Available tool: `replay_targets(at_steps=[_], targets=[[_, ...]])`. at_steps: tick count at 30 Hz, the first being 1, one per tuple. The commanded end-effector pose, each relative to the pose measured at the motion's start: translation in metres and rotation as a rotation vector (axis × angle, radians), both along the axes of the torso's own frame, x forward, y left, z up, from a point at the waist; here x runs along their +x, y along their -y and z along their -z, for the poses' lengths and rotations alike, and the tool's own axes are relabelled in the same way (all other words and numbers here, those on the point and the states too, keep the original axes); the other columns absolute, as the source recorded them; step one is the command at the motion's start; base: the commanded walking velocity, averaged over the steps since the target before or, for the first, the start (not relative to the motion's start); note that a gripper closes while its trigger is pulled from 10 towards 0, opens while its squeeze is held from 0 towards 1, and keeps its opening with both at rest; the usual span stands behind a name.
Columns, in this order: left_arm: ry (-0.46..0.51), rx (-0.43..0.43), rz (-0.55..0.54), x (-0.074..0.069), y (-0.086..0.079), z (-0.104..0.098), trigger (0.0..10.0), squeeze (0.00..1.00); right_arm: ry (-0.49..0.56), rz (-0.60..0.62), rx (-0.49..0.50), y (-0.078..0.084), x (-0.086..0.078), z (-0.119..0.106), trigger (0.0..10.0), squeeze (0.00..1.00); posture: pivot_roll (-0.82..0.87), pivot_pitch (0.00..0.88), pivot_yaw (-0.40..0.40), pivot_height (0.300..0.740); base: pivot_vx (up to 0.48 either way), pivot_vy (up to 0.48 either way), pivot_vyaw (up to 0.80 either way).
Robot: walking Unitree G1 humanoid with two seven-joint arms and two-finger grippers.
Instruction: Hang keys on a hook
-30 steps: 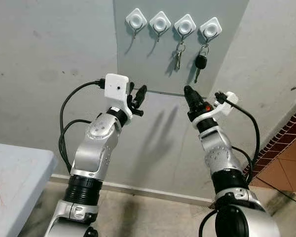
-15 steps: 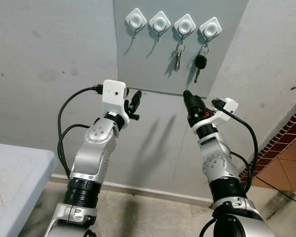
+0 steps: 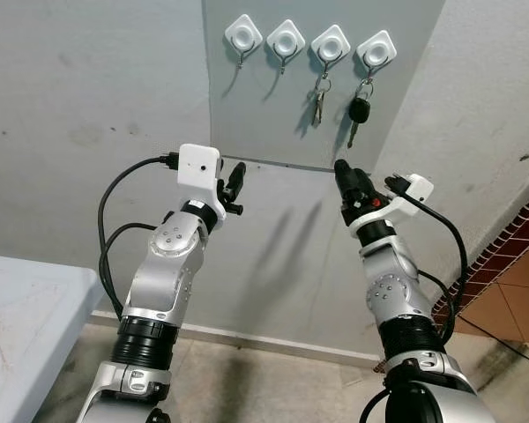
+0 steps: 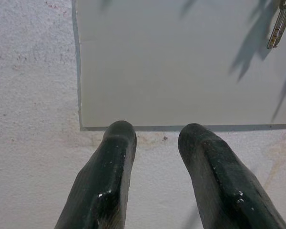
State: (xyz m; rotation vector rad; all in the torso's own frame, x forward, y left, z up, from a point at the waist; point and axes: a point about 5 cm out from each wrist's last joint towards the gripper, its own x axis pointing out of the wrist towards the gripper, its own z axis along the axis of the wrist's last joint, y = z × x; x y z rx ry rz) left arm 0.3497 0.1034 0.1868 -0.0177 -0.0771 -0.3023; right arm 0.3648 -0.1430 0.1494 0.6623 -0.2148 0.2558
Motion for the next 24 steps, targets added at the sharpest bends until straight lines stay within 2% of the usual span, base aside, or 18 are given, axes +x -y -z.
replay_targets(at_steps=[1,4,8,10,12,13,20,21,24], targets=[[0.004,0.01,-0.007,0.002,0.0,0.0,10.0,0.0,0.015,0.017,0.006,0.003,0.002,-0.005,10.0,0.0,0.09,0.0,-0.033,0.74,0.0,0.0,0.0],[-0.004,0.016,-0.014,0.002,-0.001,0.005,10.0,0.0,0.001,0.031,0.006,0.006,0.001,-0.001,10.0,0.0,0.09,0.0,-0.032,0.74,0.0,0.0,0.0],[-0.078,0.042,-0.033,-0.001,-0.004,0.034,10.0,0.0,-0.068,0.083,-0.032,0.019,-0.01,0.024,10.0,0.0,0.09,0.0,-0.027,0.74,0.0,0.0,0.0],[-0.085,0.044,-0.034,-0.001,-0.004,0.036,10.0,0.0,-0.076,0.088,-0.033,0.02,-0.011,0.027,10.0,0.0,0.09,0.0,-0.026,0.74,0.0,0.0,0.0],[-0.118,0.069,-0.051,-0.003,-0.007,0.051,10.0,0.0,-0.106,0.107,-0.056,0.024,-0.018,0.039,10.0,0.0,0.09,0.0,-0.024,0.74,0.0,0.0,0.0],[-0.134,0.054,-0.056,-0.004,-0.008,0.055,10.0,0.0,-0.117,0.114,-0.062,0.026,-0.021,0.043,10.0,0.0,0.09,0.0,-0.02,0.74,0.0,0.0,0.0],[-0.171,0.041,-0.063,-0.01,-0.014,0.079,10.0,0.0,-0.198,0.14,-0.114,0.033,-0.038,0.07,10.0,0.0,0.08,0.0,-0.012,0.74,0.0,0.0,0.0],[-0.195,0.048,-0.064,-0.013,-0.016,0.092,10.0,0.0,-0.237,0.157,-0.141,0.037,-0.046,0.083,10.0,0.0,0.08,0.0,-0.007,0.74,0.0,0.0,0.0],[-0.239,0.06,-0.09,-0.018,-0.021,0.109,10.0,0.0,-0.285,0.177,-0.184,0.042,-0.057,0.097,10.0,0.0,0.07,0.0,-0.006,0.74,0.0,0.0,0.0]])
